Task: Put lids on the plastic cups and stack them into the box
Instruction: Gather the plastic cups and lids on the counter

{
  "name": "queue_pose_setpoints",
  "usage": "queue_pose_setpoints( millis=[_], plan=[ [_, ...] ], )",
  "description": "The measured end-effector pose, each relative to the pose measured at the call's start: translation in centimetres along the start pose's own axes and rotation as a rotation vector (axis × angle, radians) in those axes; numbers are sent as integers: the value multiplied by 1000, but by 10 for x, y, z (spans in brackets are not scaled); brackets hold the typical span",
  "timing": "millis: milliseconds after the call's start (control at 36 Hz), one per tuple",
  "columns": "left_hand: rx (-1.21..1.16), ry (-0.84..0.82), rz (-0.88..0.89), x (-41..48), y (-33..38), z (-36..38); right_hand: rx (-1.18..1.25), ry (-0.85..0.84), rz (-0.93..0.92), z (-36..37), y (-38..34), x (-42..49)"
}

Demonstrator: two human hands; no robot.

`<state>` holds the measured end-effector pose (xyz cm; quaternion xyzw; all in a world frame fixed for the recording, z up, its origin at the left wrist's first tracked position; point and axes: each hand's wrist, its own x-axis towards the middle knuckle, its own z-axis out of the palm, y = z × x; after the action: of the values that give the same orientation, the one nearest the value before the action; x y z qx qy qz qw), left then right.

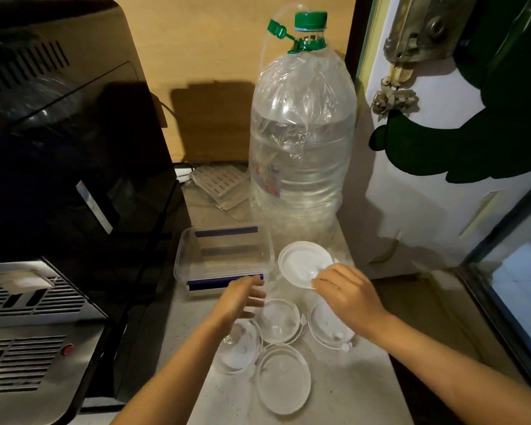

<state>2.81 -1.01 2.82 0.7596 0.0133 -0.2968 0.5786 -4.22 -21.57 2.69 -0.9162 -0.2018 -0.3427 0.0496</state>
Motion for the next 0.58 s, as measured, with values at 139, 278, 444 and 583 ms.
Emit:
queue_pose_setpoints(
  millis=[139,278,444,583],
  plan=[
    [-356,-264,-81,3,26,-2,34,146,-186,-17,10,21],
    [-495,-509,-88,3,43,-3,79,201,-370,-28,8,42],
    [-619,-1003,-120,12,43,-20,148,208,-575,-33,1,59],
    [-559,-1066,-105,10,42,-27,187,103,-649,-25,2,65]
  ],
)
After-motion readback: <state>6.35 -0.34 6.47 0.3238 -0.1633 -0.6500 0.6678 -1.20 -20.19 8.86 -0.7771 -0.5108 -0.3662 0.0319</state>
